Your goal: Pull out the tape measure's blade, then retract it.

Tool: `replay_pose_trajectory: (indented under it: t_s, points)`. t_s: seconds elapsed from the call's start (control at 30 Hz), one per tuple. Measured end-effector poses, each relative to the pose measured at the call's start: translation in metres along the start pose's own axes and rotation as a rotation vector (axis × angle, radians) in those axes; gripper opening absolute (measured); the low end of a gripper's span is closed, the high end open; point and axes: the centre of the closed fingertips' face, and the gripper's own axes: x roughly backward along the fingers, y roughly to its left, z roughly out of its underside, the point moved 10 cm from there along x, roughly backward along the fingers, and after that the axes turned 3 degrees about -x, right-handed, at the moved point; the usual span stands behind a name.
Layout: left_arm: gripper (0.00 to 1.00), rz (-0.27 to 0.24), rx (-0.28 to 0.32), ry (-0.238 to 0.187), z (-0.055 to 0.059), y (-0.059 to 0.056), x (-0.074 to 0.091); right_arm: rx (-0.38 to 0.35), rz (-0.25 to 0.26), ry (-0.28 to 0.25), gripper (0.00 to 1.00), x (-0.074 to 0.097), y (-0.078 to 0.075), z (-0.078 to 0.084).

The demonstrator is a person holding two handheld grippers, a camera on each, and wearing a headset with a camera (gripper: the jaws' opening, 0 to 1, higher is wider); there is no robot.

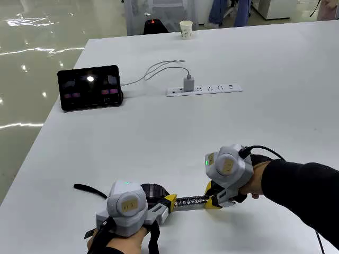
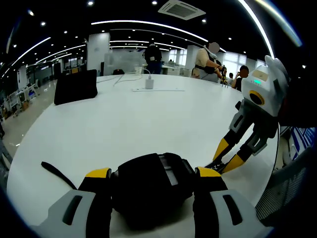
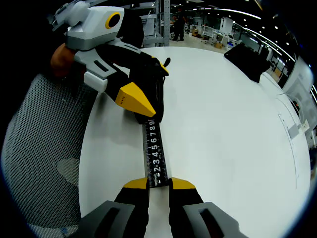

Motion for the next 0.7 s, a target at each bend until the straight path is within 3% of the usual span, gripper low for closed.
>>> replay_pose_trajectory:
  t_s: [0.7]
  points:
    - [0.61,0.001,0.008,0.002,0.000,0.000,0.001,0.003,-0.001,-0.017,0.11,-0.008,0.002,-0.010]
